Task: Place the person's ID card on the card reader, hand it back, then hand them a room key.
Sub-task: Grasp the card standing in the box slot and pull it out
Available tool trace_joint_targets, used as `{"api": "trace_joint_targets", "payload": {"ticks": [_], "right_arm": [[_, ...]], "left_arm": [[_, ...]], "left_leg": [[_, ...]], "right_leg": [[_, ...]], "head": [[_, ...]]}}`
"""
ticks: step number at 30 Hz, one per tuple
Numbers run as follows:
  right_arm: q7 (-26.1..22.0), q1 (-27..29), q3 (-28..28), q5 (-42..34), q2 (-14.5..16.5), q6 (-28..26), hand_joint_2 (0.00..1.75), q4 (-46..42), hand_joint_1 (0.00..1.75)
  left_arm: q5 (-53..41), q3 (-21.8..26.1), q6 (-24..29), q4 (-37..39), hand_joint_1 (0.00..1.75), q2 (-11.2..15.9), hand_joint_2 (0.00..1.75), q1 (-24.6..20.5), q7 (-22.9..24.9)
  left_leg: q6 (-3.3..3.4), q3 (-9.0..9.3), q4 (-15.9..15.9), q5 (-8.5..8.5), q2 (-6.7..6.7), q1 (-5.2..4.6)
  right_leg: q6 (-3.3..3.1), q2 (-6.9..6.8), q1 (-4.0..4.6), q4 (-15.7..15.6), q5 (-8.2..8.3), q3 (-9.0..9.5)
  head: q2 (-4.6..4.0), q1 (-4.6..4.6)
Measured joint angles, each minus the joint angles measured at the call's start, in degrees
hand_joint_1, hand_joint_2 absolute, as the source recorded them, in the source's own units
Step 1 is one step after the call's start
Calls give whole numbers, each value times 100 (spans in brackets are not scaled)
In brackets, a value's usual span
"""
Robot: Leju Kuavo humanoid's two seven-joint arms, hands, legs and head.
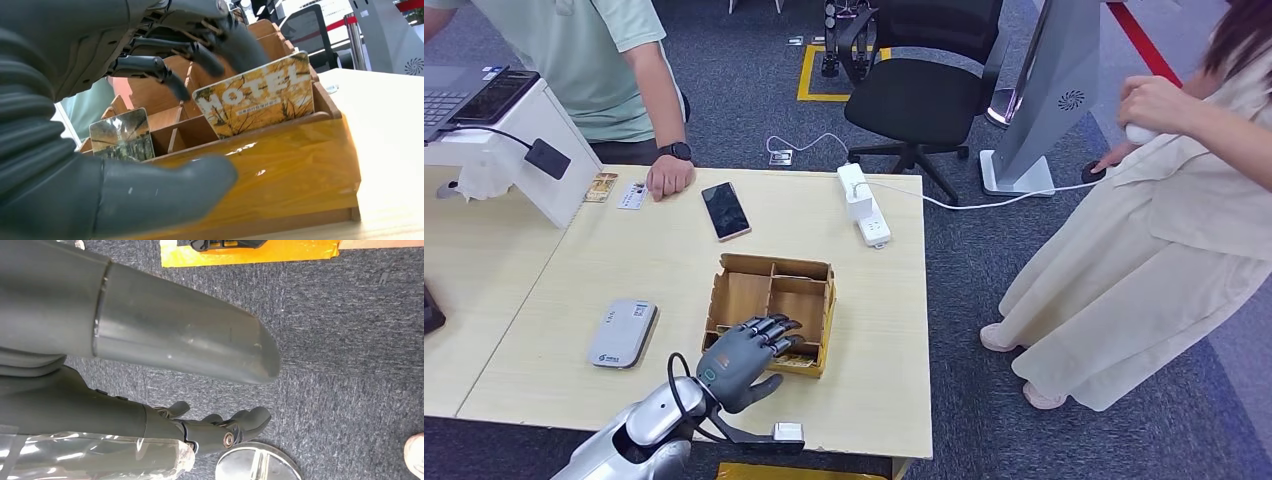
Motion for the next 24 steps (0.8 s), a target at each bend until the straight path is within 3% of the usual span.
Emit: {"api": "trace_joint_targets", "payload": {"ticks": [24], "right_arm": [[109, 1, 66, -5, -68, -87, 0, 1, 0]], "left_arm": [[-89, -4, 208, 24, 175, 84, 175, -31, -74]], "left_leg": [[0, 0, 0, 0, 0, 0]], "right_leg": [[0, 0, 0, 0, 0, 0]], "head": [[0, 0]]}}
